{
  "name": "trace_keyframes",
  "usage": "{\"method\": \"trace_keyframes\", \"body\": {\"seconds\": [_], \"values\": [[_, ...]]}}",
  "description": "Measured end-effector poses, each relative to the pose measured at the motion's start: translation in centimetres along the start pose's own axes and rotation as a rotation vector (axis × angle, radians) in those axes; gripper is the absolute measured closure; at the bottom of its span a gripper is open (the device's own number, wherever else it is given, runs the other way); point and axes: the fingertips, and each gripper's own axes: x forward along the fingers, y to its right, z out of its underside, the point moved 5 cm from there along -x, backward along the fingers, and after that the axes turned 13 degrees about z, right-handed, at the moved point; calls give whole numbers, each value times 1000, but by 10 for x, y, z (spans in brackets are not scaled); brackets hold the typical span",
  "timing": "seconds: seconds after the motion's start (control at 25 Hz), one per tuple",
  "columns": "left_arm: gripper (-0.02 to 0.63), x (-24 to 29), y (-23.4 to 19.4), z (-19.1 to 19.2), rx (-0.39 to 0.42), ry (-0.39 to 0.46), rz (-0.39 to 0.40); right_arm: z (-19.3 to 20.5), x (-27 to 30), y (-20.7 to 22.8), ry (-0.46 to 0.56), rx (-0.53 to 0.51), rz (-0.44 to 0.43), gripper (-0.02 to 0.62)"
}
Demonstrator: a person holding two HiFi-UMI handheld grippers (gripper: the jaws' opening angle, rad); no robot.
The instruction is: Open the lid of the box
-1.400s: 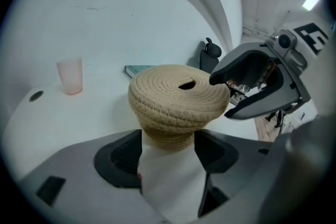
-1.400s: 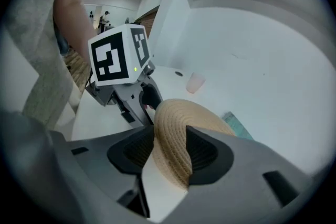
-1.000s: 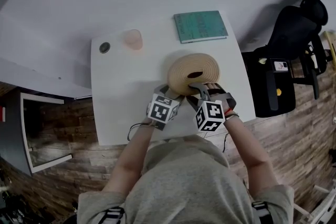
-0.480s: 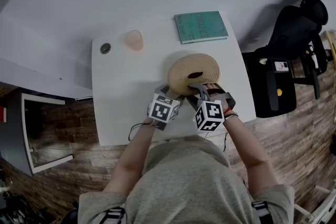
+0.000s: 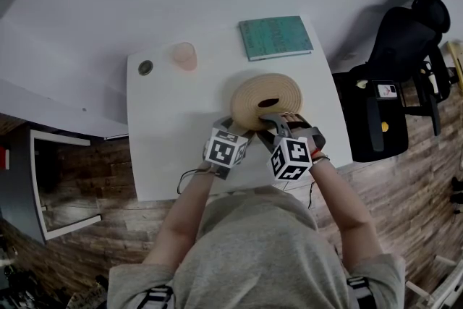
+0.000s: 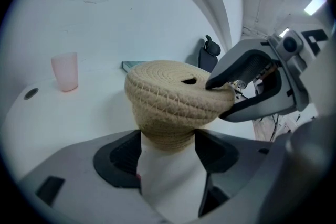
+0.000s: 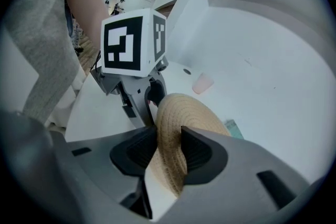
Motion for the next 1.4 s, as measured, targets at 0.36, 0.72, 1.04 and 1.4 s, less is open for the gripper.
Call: {"method": "trace_keyframes", "body": {"seconds": [0.36, 0.72, 1.04, 1.4], "values": [[314, -1, 1, 0, 6, 0, -9, -10, -12, 15, 41, 41, 37, 471], [314, -2, 0, -1, 13, -6, -14, -15, -22, 29, 79, 99, 76, 485], [316, -6, 3, 0, 17, -8, -43, -17, -34, 45, 120, 210, 126, 492], [410, -17, 6, 1, 5, 25, -97, -14, -50, 60, 156, 357, 217, 494]]}}
